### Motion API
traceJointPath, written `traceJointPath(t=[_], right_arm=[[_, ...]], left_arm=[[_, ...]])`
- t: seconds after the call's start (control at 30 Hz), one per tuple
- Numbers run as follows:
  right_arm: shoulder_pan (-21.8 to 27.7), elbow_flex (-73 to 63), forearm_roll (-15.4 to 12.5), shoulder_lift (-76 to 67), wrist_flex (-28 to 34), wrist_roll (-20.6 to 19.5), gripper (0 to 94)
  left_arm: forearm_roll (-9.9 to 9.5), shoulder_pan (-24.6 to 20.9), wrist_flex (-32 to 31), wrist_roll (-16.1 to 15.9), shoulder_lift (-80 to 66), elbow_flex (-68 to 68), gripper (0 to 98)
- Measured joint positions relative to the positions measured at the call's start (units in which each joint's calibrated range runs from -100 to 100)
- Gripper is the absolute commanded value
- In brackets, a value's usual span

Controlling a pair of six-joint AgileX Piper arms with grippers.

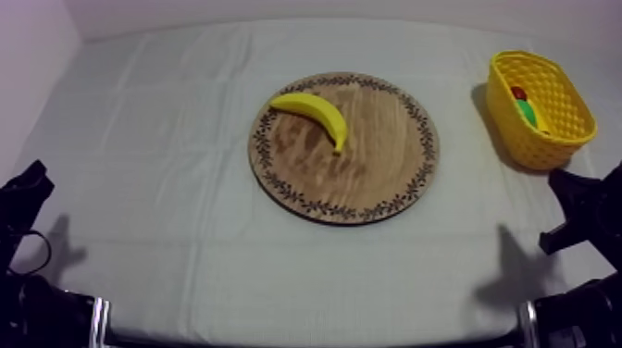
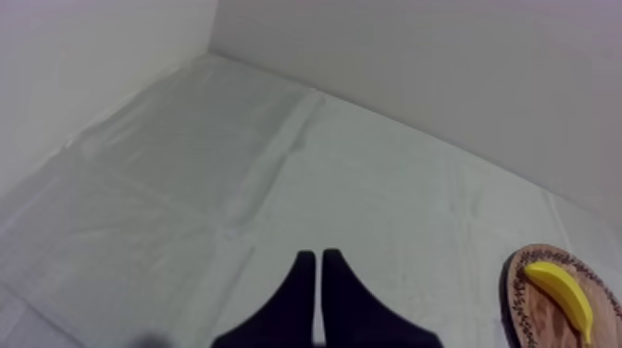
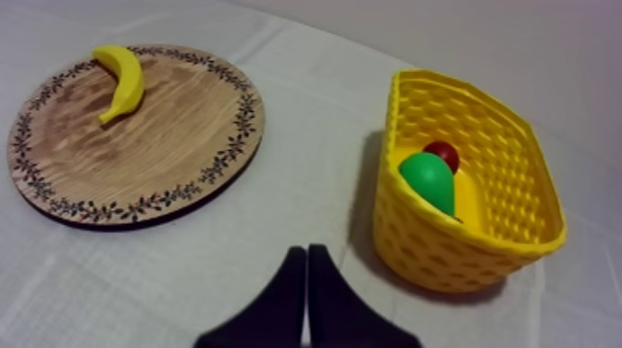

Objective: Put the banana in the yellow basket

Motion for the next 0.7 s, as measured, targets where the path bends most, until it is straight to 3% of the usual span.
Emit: traceJointPath(t=[0.43, 0.57, 0.7], right_arm=[[-0.3, 0.0, 0.0, 0.0, -0.5, -0.8, 0.5], [-2.5, 0.0, -0.2, 0.0, -2.1, -2.6, 0.7], [-6.5, 0.0, -0.2, 0.0, -2.2, -1.7, 0.8]], left_arm=[[0.00, 0.0, 0.0, 0.0, 0.0, 0.0, 0.1], [0.00, 0.0, 0.0, 0.0, 0.0, 0.0, 0.1], [0.00, 0.0, 0.0, 0.0, 0.0, 0.0, 0.1]])
